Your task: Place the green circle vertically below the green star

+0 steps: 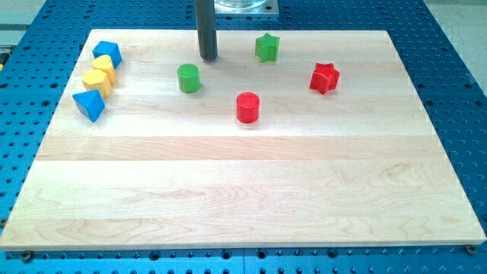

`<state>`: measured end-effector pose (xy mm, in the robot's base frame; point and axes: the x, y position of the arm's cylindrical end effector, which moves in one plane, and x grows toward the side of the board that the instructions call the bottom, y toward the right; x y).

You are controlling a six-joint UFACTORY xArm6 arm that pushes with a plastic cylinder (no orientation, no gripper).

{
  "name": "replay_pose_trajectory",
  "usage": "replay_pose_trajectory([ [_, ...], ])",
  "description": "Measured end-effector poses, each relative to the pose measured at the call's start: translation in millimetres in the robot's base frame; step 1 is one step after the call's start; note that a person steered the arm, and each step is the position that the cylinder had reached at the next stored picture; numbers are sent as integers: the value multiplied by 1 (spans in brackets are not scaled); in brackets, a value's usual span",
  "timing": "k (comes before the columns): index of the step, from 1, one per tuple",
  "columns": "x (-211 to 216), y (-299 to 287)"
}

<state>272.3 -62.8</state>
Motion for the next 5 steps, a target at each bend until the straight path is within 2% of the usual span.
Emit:
replay_pose_trajectory([
  [1,26,57],
  [2,67,68],
  [3,84,18],
  [4,70,-7],
  [5,119,-30],
])
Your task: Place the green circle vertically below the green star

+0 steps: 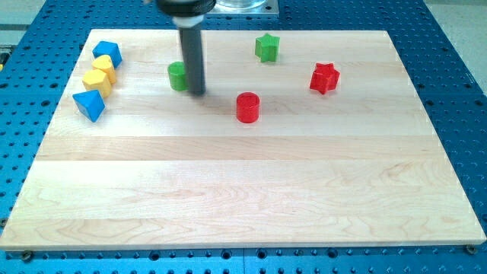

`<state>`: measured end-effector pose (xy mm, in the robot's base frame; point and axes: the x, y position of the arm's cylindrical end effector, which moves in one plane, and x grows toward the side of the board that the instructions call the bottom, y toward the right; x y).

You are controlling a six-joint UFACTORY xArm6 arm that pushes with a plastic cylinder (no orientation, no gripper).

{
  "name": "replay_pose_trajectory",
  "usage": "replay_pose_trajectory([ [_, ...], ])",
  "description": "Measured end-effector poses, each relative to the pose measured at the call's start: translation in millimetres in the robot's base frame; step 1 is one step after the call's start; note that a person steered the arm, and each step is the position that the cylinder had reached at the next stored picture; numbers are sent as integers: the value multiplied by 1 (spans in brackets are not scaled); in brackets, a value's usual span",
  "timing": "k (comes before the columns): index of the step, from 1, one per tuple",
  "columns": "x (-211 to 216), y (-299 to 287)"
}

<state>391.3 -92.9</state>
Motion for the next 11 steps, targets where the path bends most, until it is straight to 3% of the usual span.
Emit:
replay_pose_trajectory([
  [1,-21,-24],
  [2,-78,18],
  [3,-47,23],
  [4,-51,-24],
  [6,-103,-22],
  [9,-105,-36],
  [11,-149,-25],
])
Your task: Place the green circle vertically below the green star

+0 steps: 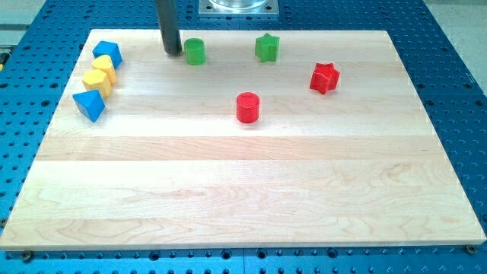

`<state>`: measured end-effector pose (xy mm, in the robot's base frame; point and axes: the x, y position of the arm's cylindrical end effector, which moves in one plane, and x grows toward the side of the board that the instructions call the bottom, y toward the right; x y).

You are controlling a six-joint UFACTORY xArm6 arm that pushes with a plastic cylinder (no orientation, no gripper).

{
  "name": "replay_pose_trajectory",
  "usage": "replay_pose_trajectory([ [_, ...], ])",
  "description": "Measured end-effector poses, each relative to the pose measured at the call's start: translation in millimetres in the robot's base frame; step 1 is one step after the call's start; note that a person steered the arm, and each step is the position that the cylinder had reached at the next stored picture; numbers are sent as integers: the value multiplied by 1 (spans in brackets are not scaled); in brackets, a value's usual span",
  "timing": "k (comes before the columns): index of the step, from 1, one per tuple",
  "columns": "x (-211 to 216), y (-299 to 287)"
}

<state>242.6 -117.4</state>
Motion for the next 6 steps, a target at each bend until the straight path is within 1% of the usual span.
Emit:
replay_pose_trajectory([
  [1,1,59],
  [2,24,100],
  [3,16,85],
  [4,45,4],
  [5,59,45],
  [6,69,118],
])
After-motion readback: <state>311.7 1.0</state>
